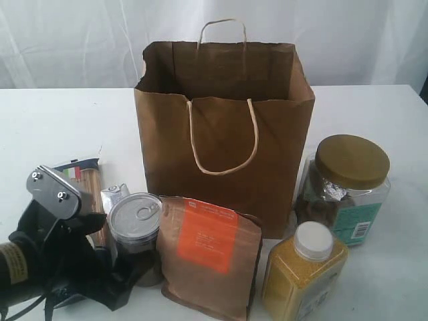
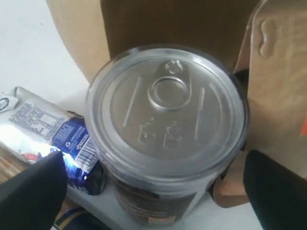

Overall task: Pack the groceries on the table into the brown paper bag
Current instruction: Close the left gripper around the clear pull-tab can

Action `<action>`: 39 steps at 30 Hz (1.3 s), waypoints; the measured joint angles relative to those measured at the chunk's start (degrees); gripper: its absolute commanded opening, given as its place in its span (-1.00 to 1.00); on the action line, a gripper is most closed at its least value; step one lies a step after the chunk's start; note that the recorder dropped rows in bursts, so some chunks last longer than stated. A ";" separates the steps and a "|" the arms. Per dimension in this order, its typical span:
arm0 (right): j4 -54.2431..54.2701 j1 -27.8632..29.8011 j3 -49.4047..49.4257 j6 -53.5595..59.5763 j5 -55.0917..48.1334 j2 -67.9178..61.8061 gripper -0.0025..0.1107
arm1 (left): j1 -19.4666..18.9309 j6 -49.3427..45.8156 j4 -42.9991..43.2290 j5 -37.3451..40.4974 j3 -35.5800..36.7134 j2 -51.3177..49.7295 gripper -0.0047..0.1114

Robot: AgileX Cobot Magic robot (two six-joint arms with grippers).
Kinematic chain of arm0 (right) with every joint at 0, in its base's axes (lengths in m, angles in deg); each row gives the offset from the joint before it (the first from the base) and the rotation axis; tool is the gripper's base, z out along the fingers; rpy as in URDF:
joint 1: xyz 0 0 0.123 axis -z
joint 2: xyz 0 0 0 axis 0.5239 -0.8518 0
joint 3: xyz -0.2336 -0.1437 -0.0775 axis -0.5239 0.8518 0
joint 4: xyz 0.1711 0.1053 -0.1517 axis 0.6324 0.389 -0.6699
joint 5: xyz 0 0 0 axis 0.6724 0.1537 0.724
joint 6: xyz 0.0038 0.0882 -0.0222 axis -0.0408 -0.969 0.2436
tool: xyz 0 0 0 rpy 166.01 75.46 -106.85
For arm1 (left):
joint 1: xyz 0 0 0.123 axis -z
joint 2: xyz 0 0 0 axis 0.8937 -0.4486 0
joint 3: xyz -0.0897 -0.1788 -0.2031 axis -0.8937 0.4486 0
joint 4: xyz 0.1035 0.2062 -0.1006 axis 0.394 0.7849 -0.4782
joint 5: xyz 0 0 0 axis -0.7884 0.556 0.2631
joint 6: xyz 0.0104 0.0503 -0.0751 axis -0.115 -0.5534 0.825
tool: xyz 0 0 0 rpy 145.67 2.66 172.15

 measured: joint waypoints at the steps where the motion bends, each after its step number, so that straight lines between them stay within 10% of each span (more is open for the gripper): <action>1: 0.00 0.00 0.00 0.00 0.00 0.00 -0.96 | 0.00 0.00 0.00 -0.51 0.00 -0.33 0.78; 27: 0.00 0.00 0.00 0.00 0.00 0.00 -0.96 | 0.00 -0.11 -0.11 -7.83 -1.68 -9.78 0.74; 31: 0.00 0.00 0.00 0.00 0.00 0.00 -0.96 | 0.00 -1.16 -0.24 -7.83 -1.68 -10.46 0.31; 36: 0.00 0.00 0.00 0.00 0.00 0.00 -0.96 | 0.00 -1.31 -0.24 -7.55 -1.83 -11.01 -0.92; 39: 0.00 0.00 0.00 0.00 0.00 0.00 -0.96 | 0.00 -1.31 0.16 -6.96 -1.87 -10.67 -0.92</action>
